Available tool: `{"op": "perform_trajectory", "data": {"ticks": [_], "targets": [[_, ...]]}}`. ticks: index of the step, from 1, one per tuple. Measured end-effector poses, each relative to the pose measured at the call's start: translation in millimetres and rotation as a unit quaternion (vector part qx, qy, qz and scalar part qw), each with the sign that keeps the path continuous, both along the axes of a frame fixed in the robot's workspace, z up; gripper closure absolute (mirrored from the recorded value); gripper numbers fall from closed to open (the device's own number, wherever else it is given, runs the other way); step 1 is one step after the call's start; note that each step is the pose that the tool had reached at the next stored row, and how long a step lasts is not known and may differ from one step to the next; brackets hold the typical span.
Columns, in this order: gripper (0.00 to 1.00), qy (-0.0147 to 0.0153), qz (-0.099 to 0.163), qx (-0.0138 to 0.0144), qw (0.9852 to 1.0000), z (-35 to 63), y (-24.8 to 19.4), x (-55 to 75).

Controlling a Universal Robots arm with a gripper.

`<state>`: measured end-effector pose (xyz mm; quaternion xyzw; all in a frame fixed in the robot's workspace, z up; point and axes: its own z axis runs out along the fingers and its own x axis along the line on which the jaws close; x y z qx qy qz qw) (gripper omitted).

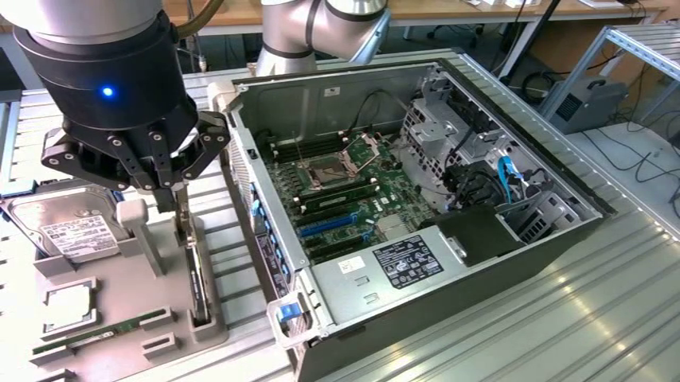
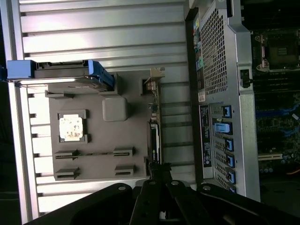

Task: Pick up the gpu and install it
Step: 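Pick up the gpu and move the gpu toward the slot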

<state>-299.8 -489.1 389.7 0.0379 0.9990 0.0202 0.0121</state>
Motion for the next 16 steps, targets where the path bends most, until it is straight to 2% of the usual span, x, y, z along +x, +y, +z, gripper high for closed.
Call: {"op": "perform_trajectory", "data": {"ticks": [2,3,4,5,6,9,16], "targets": [[0.89,0.0,0.0,0.0,1.0,0.0,0.0,0.0],[0.76,0.0,0.0,0.0,1.0,0.0,0.0,0.0],[0.76,0.0,0.0,0.0,1.0,0.0,0.0,0.0],[0.64,0.0,0.0,0.0,1.0,0.0,0.0,0.0],[0.58,0.0,0.0,0.0,1.0,0.0,0.0,0.0],[0.58,0.0,0.0,0.0,1.0,-0.1,0.0,0.0],[0.58,-0.0001,0.0,0.0,1.0,-21.9,0.0,-0.2]]}}
